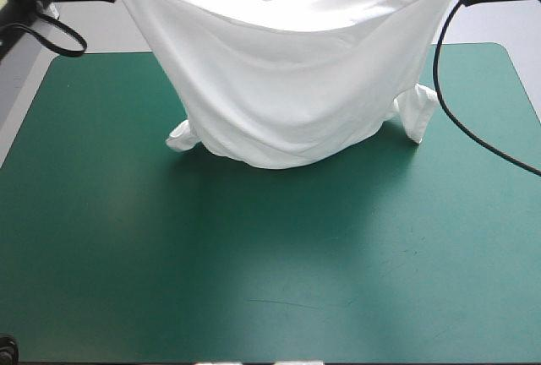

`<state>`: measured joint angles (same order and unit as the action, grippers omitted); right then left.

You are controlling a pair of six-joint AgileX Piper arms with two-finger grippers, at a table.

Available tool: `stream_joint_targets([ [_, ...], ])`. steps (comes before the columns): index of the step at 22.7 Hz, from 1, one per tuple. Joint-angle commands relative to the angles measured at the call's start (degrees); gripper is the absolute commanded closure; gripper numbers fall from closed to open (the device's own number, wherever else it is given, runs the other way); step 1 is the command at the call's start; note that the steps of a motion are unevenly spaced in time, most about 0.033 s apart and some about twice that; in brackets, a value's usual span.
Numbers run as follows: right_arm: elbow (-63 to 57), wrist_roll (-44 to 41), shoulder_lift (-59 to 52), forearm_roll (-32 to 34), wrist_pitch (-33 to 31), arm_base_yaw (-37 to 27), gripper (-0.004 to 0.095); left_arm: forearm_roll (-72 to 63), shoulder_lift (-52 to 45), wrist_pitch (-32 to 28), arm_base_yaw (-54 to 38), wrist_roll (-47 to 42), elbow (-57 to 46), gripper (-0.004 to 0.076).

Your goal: Fold the cloth

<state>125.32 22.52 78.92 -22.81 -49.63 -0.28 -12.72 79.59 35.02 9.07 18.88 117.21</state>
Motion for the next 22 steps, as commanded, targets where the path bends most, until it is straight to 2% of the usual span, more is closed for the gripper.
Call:
stream_joint_targets([
  [1,5.6,0.6,-1.6,-1.1,4.7,0.1,0.0925,-0.3,-2.2,-3.8,0.3,1.3,7.3,0.0705],
  [5,9.7,3.0,-1.6,-1.1,6.6,0.1,0.0925,-0.4,-2.2,-4.0,0.3,3.8,11.7,0.0705],
  [9,11.2,4.9,-1.6,-1.1,10.3,0.1,0.0925,-0.4,-1.9,-7.0,0.3,6.3,12.5,0.0705],
  [10,11.2,4.9,-1.2,-1.1,12.6,0.1,0.0925,-0.3,-1.2,-8.0,0.3,6.3,12.7,0.0705],
  [13,11.2,4.9,1.5,-1.1,13.6,0.1,0.0925,0.2,2.3,-8.6,0.3,6.3,12.9,0.0705],
  [15,11.2,4.9,5.6,-1.1,14.7,0.1,0.0925,0.5,6.6,-9.6,0.3,6.4,13.7,0.0705],
  [18,11.2,5.6,12.4,-1.2,21.1,0.1,0.0925,0.7,14.6,-13.4,0.3,7.7,17.8,0.0705],
  [20,14.2,7.6,17.1,-1.7,26.0,0.1,0.0925,2.4,20.4,-16.5,0.3,7.7,24.8,0.0704],
  [22,23.6,9.4,22.2,-2.9,29.5,0.1,0.0925,2.2,27.2,-18.5,-0.3,7.9,35.0,0.0704],
])
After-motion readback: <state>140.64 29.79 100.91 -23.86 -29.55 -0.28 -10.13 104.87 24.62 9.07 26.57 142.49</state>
